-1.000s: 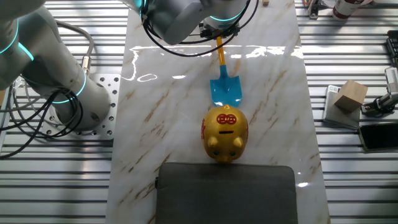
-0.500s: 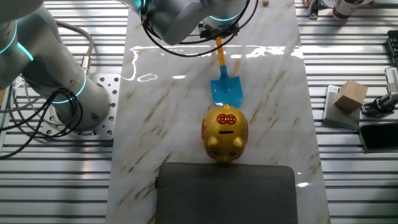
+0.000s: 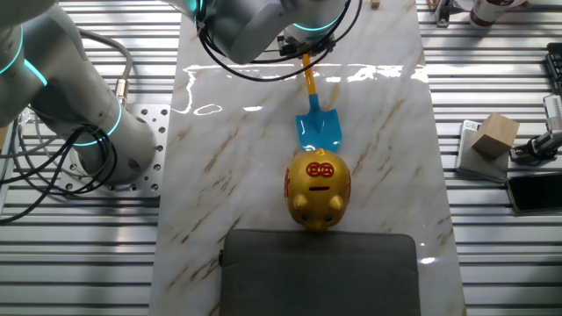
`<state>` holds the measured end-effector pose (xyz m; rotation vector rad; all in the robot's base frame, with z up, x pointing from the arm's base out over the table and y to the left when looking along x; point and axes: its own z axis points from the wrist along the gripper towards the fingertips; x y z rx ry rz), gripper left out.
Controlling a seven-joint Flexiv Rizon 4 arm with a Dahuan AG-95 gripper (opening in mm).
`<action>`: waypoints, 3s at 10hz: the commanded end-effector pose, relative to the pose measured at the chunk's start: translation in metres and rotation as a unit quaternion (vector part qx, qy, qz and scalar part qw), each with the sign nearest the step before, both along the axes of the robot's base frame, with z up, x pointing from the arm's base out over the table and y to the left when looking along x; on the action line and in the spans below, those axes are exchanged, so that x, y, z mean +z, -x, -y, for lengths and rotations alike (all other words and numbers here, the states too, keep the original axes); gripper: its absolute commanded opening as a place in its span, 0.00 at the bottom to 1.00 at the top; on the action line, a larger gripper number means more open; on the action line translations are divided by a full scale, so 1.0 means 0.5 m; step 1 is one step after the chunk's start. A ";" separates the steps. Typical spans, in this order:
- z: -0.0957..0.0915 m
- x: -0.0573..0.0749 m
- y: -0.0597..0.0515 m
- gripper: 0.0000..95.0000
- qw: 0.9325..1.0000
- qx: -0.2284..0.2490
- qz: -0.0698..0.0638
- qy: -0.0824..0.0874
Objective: Use a shovel to scoop up an object
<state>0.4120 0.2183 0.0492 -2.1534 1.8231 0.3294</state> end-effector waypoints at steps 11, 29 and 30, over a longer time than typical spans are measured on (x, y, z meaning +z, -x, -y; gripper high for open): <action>0.020 -0.017 0.001 0.00 1.000 0.007 0.002 0.017; -0.026 0.008 0.011 0.00 1.000 -0.026 -0.010 0.008; -0.026 0.005 0.019 0.00 1.000 -0.028 -0.011 0.009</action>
